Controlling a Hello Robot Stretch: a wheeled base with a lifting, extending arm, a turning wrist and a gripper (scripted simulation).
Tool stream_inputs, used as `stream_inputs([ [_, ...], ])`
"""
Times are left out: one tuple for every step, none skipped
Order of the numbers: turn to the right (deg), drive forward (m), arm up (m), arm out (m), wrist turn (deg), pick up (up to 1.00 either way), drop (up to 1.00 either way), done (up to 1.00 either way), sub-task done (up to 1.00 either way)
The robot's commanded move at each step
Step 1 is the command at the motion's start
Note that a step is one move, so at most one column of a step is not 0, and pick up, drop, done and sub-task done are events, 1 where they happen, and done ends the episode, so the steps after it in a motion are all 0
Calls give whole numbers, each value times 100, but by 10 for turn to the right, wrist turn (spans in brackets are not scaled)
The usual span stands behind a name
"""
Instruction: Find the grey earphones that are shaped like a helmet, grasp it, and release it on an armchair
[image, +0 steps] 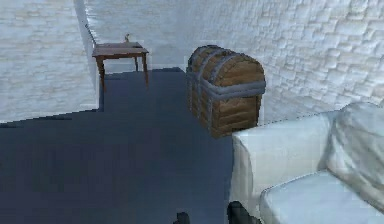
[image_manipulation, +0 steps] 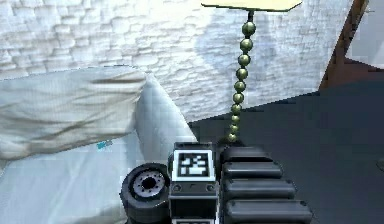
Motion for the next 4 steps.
stream_inputs([
  [0,30,0,0,0,0,0,0,0],
  [-450,0,0,0,0,0,0,0,0],
  [420,0,0,0,0,0,0,0,0],
  [0,0,0,48,0,0,0,0,0],
])
